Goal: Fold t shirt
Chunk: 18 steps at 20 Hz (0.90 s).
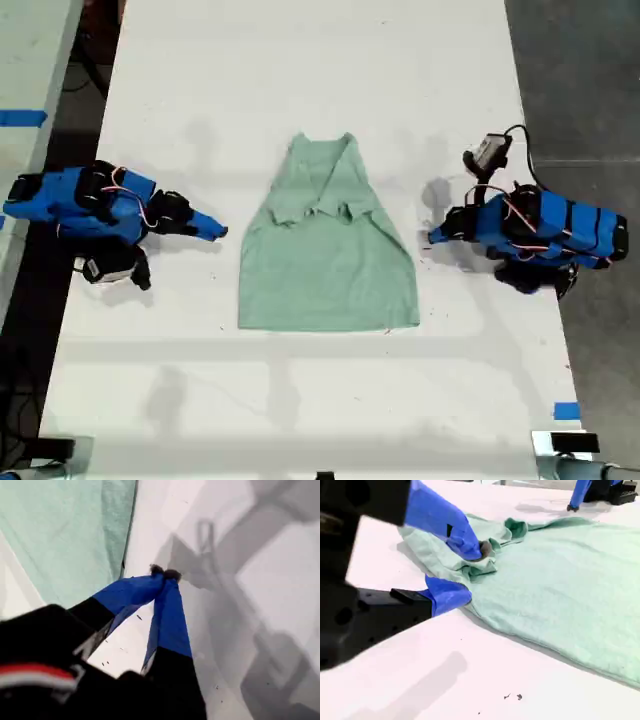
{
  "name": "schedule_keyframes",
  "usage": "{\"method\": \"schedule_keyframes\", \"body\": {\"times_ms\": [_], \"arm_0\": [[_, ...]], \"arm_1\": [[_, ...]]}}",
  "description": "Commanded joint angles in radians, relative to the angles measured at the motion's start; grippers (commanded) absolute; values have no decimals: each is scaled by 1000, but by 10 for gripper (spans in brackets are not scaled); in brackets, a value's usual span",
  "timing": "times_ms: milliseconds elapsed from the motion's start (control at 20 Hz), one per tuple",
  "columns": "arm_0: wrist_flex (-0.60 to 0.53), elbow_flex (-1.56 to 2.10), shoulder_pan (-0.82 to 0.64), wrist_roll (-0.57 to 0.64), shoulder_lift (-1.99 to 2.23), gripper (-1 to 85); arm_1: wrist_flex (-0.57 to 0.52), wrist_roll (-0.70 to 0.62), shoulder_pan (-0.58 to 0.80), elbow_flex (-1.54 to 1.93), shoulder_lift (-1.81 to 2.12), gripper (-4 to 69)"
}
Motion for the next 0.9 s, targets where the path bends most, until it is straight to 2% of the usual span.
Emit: {"method": "schedule_keyframes", "body": {"times_ms": [0, 300, 650, 750, 850], "arm_0": [[2, 9, 6, 8, 5, 107], [2, 9, 6, 8, 5, 108], [2, 9, 6, 8, 5, 108], [2, 9, 6, 8, 5, 108], [2, 9, 6, 8, 5, 108]], "arm_1": [[21, 17, 3, -6, 9, -12], [32, 55, -38, -15, 9, -10], [40, 58, -11, -77, 3, -8], [40, 126, -44, -242, -164, -8], [0, 156, -80, -468, -537, -8]]}}
